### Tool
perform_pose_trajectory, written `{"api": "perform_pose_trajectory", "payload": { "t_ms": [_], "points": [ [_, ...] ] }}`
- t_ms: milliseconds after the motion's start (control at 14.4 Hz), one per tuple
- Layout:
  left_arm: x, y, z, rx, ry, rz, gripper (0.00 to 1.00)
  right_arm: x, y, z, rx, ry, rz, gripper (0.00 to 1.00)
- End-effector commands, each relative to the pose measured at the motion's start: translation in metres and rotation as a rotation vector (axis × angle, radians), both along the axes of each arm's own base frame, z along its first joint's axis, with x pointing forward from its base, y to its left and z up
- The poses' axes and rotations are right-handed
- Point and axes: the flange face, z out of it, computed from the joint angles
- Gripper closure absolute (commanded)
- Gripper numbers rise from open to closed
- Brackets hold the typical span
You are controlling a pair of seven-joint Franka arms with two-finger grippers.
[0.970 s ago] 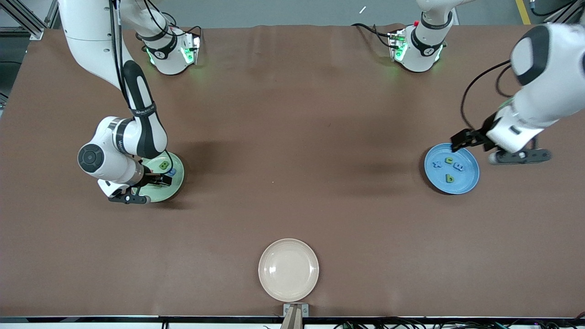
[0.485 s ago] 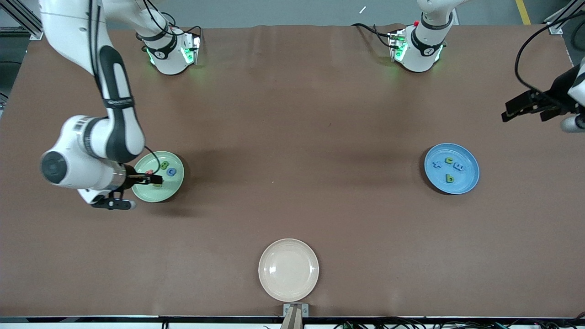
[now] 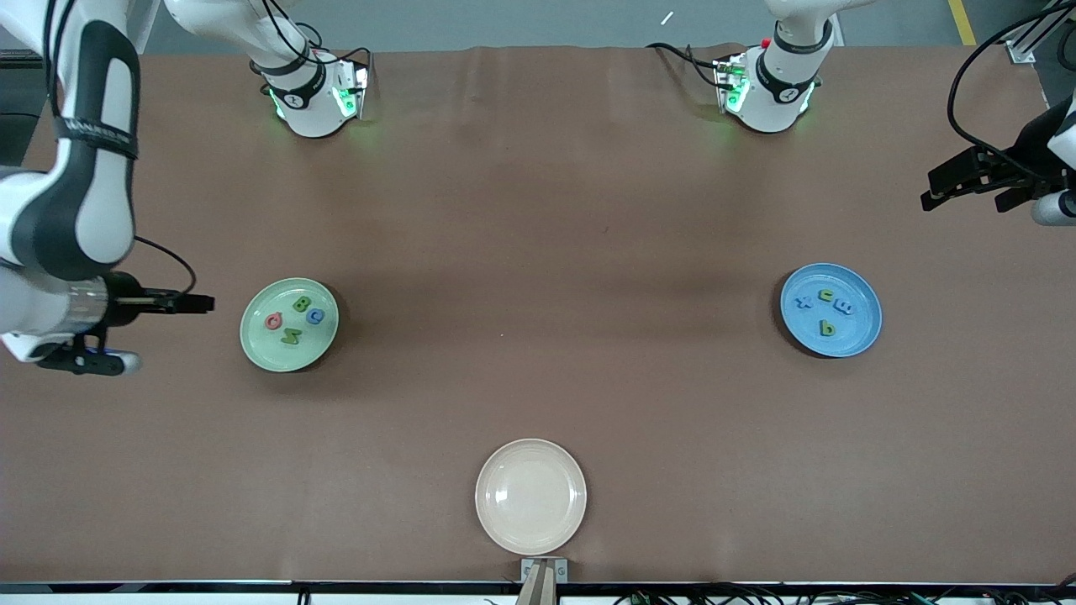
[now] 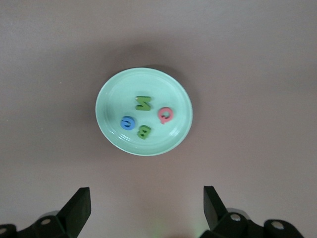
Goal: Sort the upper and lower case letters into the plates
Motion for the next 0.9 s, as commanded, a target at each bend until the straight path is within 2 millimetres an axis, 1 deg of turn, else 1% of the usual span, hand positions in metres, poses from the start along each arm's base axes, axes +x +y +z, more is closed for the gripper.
{"api": "perform_pose_trajectory", "payload": {
  "t_ms": [0,69,139,277,347,485,624,762,832],
  "points": [
    [-0.002,0.002,0.003,-0.019,0.005,-0.014,0.0,-0.002,-0.006,0.021,-0.019,0.007,0.028,0.0],
    [-0.002,0.003,0.003,-0.02,0.005,-0.013,0.0,-0.004,-0.023,0.024,-0.004,0.006,0.002,0.0],
    [-0.002,0.004,0.003,-0.019,0.005,-0.012,0.0,-0.006,-0.031,0.029,0.027,-0.005,-0.007,0.0],
    [-0.001,0.0,0.003,-0.021,0.005,-0.019,0.0,-0.008,-0.029,0.034,0.06,-0.015,0.006,0.0],
    [-0.001,0.0,0.003,-0.019,0.003,-0.02,0.0,-0.007,-0.026,0.032,0.052,-0.011,0.004,0.0],
    [0.0,0.0,0.001,-0.019,0.003,-0.018,0.0,-0.008,-0.012,0.041,0.04,-0.018,-0.028,0.0],
    [0.002,-0.001,-0.001,-0.019,0.008,-0.018,0.0,-0.009,0.003,0.05,0.007,-0.041,0.012,0.0],
    [0.004,-0.005,-0.002,-0.018,0.001,-0.025,0.0,-0.01,0.002,0.055,0.006,-0.053,0.027,0.0],
    [0.006,-0.005,-0.002,-0.018,-0.01,-0.024,0.0,-0.014,0.002,0.063,0.0,-0.064,0.031,0.0]
  ]
}}
